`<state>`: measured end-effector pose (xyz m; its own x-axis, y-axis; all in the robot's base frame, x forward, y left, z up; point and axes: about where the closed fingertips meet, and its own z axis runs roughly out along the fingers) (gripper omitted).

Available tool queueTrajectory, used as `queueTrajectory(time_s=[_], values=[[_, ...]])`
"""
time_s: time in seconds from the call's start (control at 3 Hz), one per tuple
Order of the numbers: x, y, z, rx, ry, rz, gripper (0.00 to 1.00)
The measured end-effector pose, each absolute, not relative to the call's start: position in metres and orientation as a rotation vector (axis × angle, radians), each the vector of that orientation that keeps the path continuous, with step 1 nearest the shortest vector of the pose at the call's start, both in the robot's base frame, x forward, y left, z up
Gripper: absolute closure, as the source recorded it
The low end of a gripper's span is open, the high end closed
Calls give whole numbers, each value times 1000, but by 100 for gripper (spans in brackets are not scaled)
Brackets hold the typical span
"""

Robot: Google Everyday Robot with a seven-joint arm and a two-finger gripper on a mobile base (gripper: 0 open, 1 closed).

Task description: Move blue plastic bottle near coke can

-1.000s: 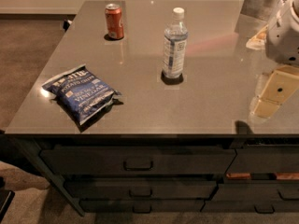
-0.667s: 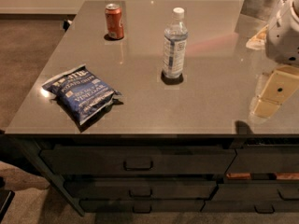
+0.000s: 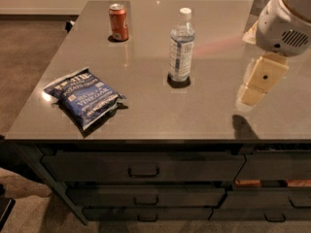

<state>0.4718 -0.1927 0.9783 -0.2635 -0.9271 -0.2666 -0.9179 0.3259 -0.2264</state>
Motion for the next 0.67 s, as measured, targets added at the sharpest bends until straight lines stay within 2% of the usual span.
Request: queueTrajectory(time_s=[0.67], values=[[531, -173, 977, -1186, 2260, 27, 0]])
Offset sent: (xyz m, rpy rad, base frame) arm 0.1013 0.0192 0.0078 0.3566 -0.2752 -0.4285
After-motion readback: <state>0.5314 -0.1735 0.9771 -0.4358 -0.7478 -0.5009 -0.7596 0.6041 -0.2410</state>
